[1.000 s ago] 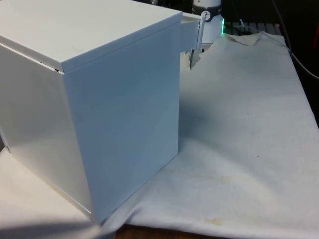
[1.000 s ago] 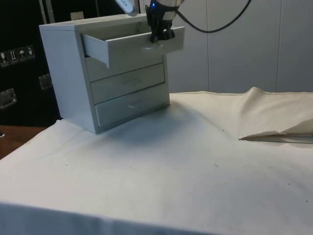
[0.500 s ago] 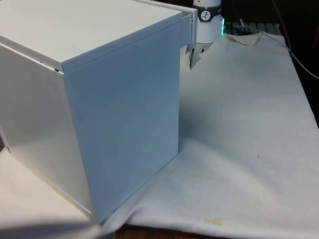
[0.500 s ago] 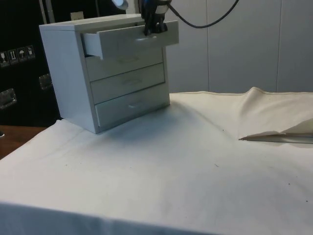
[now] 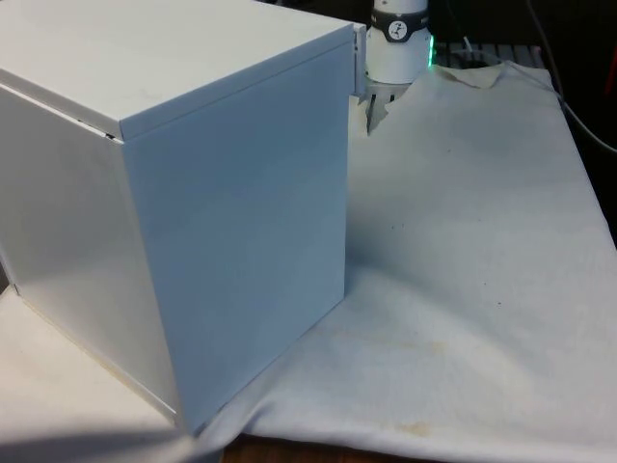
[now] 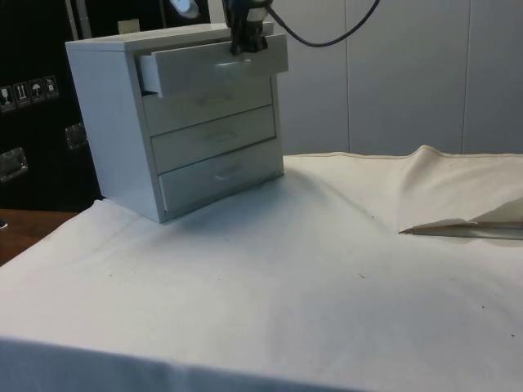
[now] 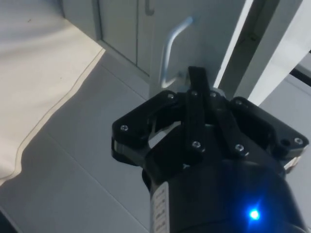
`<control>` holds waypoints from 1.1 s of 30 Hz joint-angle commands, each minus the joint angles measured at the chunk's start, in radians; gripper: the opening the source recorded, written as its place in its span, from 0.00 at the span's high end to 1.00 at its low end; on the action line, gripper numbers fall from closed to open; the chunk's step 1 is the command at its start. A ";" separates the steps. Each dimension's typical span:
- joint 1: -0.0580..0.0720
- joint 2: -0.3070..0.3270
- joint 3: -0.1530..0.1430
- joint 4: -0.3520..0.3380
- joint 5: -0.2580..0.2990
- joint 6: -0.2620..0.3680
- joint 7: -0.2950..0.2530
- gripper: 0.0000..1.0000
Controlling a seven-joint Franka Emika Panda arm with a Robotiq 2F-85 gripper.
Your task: Open the drawer, then close it.
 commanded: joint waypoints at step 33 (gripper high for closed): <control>-0.006 0.198 -0.037 0.164 -0.005 0.055 0.095 1.00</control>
